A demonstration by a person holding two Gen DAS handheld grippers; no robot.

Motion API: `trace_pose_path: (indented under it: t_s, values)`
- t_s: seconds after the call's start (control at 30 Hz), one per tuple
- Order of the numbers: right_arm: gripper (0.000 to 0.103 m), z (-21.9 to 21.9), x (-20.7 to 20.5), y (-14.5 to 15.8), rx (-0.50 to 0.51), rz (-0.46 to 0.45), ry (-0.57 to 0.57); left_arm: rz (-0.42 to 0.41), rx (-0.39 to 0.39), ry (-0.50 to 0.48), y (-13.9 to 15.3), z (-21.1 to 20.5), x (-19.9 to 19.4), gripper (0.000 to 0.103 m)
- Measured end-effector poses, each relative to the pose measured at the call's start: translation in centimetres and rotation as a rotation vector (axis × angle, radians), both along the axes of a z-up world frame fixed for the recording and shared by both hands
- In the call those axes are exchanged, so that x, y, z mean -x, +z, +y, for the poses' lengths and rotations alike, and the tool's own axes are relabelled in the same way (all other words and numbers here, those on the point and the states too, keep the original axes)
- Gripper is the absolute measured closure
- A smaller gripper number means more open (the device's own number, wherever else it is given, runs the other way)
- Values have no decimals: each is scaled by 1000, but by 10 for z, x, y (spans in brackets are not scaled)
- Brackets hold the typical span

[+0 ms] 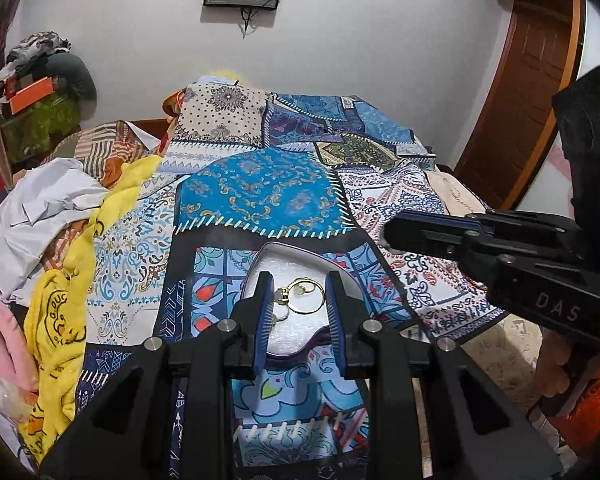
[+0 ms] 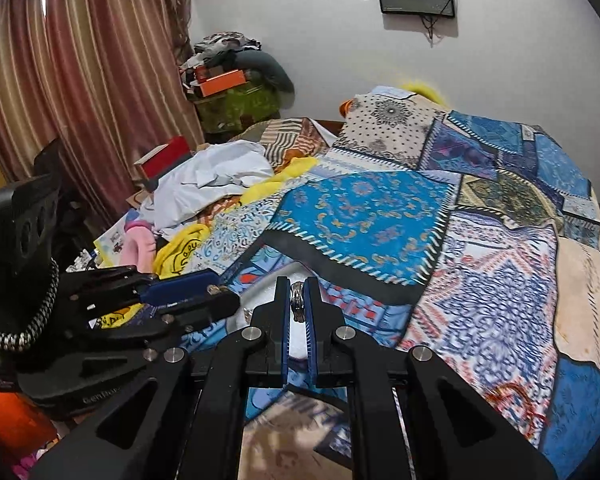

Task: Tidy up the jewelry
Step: 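Release the gold ring into the heart tin with left while right releases silver ring there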

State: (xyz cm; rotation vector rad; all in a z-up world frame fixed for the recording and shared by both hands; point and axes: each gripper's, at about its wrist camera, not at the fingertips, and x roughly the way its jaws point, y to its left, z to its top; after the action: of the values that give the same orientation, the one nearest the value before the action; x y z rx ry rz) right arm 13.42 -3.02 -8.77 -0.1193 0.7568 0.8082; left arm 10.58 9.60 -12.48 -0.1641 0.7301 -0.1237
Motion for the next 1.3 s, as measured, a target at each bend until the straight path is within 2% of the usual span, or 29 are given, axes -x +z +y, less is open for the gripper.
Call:
trace_pose_path:
  t_s: [0.53, 0.9, 1.07, 1.17, 1.23, 1.3]
  values:
    - [97, 16, -23, -43, 7, 152, 4, 78, 22, -5, -33, 13, -30, 78]
    - [97, 22, -23, -41, -7, 181, 22, 69, 25, -8, -29, 13, -31, 78]
    - [96, 17, -22, -34, 19, 151, -11, 68, 20, -4, -24, 12, -29, 78]
    - [88, 11, -19, -27, 32, 125, -33, 64, 14, -1, -19, 9, -25, 78]
    - [77, 7, -16, -23, 42, 98, -48, 58, 8, -2, -14, 7, -21, 77]
    - [73, 0, -12, -17, 45, 71, -66, 53, -1, -3, -9, 4, -18, 77]
